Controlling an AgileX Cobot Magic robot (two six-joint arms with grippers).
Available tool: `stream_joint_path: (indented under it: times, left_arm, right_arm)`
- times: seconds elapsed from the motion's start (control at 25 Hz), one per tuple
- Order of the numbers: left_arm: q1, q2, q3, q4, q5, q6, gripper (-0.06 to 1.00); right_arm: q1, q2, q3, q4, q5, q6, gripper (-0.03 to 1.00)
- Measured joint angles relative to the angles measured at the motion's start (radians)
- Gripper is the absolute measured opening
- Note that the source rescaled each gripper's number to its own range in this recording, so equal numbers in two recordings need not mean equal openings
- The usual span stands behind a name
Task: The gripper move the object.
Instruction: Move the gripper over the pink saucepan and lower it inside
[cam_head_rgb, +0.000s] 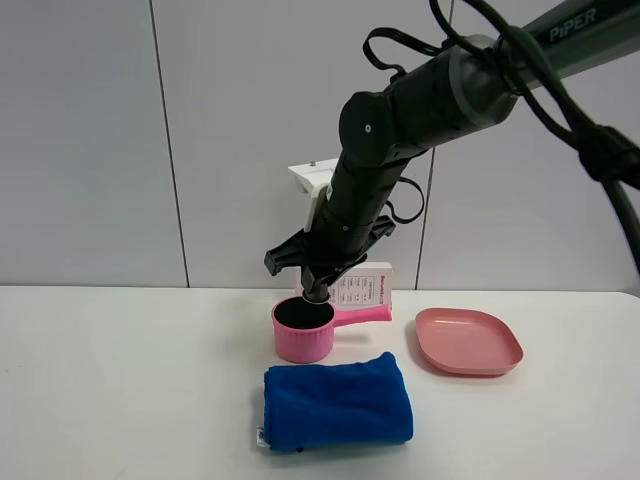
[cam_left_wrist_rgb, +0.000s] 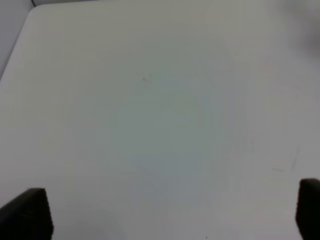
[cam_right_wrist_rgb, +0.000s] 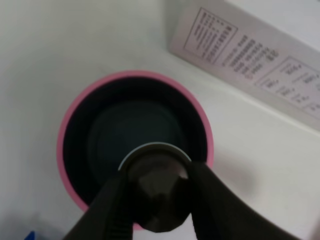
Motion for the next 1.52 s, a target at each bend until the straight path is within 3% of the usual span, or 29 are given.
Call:
stream_joint_path:
  times: [0.36,0.96,1.04,1.16,1.2,1.24,1.52]
  left_arm:
    - [0.0,0.0,0.0,0.0,0.0,0.0,1.0]
    - [0.0,0.0,0.0,0.0,0.0,0.0,1.0]
    - [0.0,0.0,0.0,0.0,0.0,0.0,1.0]
    - [0.0,0.0,0.0,0.0,0.0,0.0,1.0]
    - [0.0,0.0,0.0,0.0,0.0,0.0,1.0]
    - [0.0,0.0,0.0,0.0,0.0,0.0,1.0]
    - [0.0,0.0,0.0,0.0,0.0,0.0,1.0]
  right_arm:
    - [0.0,0.04,0.0,-0.004,-0.068,0.0,0.0]
    - [0.0,0.08,0.0,-0.004,-0.092,-0.003,0.0]
    - [0.0,0.08,0.0,-0.004,-0.094,-0.003,0.05]
    - [0.0,0.08,0.0,-0.004,-0.095,-0.003,0.25]
    - [0.0,0.08,0.0,-0.004,-0.095,-0.003,0.25]
    - [0.0,0.08,0.0,-0.004,-0.095,-0.003,0.32]
    - [0.004,-0.022,0.0,0.0,-0.03,-0.003,0.38]
